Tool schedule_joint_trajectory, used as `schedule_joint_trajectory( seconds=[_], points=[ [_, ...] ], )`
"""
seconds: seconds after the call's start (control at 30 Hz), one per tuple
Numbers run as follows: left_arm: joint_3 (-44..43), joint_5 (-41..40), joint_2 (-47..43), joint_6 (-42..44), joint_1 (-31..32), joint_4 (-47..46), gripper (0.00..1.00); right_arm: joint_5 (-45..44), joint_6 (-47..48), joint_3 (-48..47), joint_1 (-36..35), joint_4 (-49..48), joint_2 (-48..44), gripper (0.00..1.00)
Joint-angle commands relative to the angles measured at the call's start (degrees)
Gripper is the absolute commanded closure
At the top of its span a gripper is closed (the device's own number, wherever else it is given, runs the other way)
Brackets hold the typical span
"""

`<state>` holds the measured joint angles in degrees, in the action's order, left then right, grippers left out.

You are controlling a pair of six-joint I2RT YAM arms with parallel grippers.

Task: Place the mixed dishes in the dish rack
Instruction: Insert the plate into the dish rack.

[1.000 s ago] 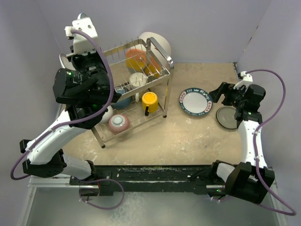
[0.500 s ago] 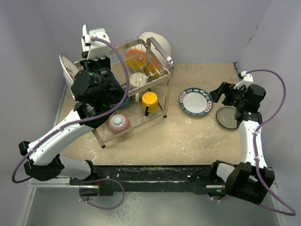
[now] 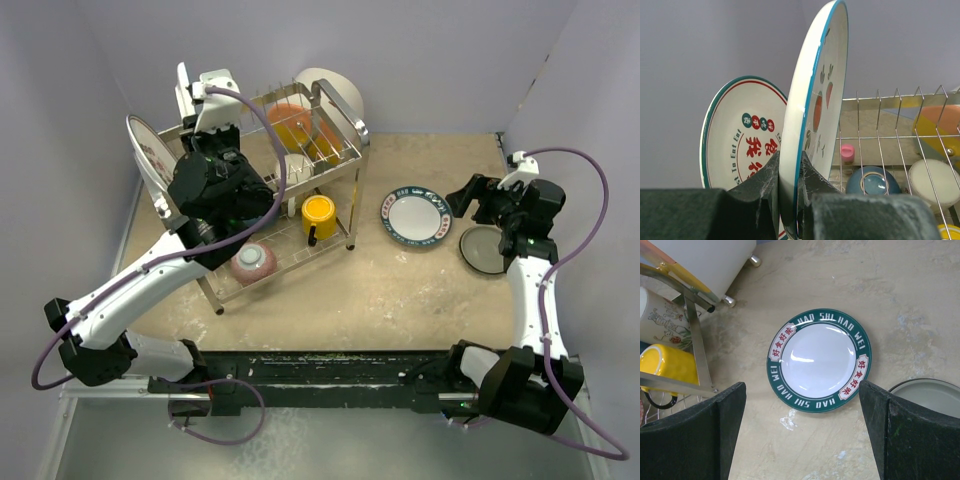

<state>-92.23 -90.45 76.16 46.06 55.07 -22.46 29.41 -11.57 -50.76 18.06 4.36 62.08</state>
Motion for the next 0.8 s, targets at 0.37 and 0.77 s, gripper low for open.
schedule_joint_trajectory(
  seconds=[0.37,0.77],
  points=[
    [2.2,-1.0,-3.7,3.5,-1.4,-8.0,1.0,-1.0,-0.7,-1.0,0.3,-1.2,-1.4,0.05],
    [0.9,-1.2,-5.6,5.5,-1.3,-8.3,1.0,-1.4,-0.8,-0.8,0.3,-1.5,-1.4,0.05]
  ],
)
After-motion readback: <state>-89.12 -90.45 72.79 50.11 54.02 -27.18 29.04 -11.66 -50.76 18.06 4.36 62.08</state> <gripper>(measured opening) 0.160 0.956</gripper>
